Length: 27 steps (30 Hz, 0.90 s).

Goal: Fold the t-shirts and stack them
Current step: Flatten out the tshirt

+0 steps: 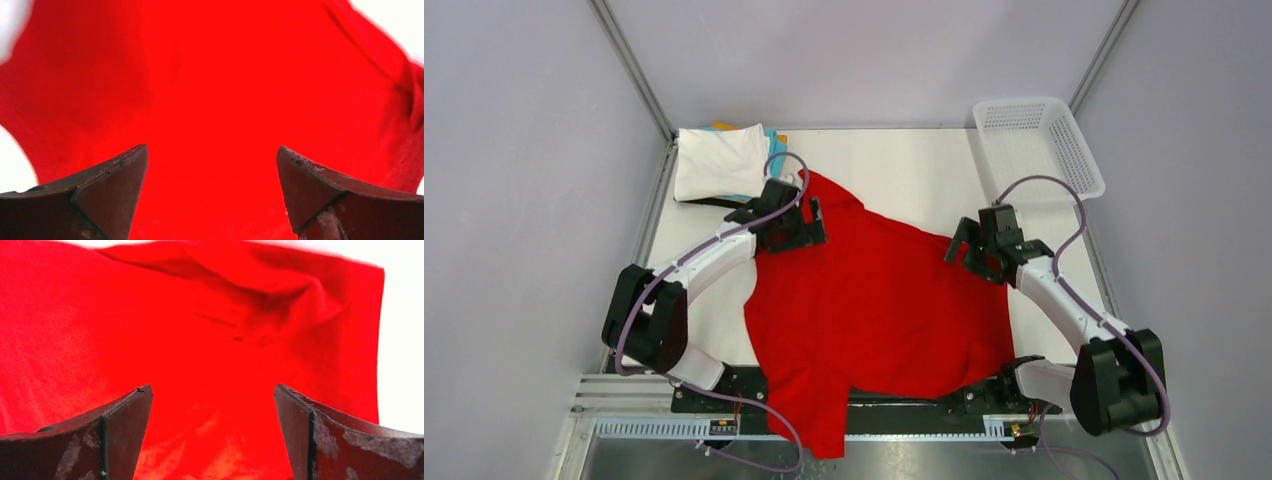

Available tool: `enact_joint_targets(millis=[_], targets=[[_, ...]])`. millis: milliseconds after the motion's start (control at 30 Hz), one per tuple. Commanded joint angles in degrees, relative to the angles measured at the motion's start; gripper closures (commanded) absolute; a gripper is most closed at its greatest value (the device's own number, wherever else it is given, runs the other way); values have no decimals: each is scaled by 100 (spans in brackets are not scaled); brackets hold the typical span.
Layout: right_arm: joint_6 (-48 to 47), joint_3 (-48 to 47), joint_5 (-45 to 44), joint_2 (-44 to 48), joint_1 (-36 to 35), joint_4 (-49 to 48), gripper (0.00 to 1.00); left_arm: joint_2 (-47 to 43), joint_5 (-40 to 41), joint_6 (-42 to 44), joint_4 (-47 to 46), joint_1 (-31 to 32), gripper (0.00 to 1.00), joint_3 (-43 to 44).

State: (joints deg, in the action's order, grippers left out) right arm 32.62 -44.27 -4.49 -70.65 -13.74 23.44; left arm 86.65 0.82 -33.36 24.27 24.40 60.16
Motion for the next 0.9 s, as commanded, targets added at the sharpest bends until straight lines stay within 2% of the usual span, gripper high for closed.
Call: enact_joint_targets(millis=[0, 100, 200, 333, 433, 667, 767, 833, 867], targets=[[313, 469, 31, 613, -15, 105, 1, -400, -516, -511, -874, 179, 1, -661], [315, 674, -55, 673, -15, -52, 0, -313, -684, -635, -1118, 187, 1, -1002], [371, 696, -92, 360, -15, -448, 2, -135, -659, -692, -1152, 188, 1, -1160], [572, 473, -588, -384, -6, -894, 12, -3, -482, -690, -1037, 187, 1, -1205], [719, 319, -1055, -883, -6, -1263, 25, -21, -275, -688, -1015, 183, 1, -1301], [810, -211, -1708, -1456, 119, -1251, 58, -14, 358, -673, -736, 179, 1, -1348], [758, -411, -1731, -1631, 321, -1286, 76, 37, 568, -635, -600, 156, 1, -1299], [733, -609, -1658, -1887, 464, -1281, 100, 72, 646, -604, -531, 123, 1, -1267], [703, -728, -1591, -1967, 533, -1287, 100, 83, 667, -579, -502, 102, 1, -1243]])
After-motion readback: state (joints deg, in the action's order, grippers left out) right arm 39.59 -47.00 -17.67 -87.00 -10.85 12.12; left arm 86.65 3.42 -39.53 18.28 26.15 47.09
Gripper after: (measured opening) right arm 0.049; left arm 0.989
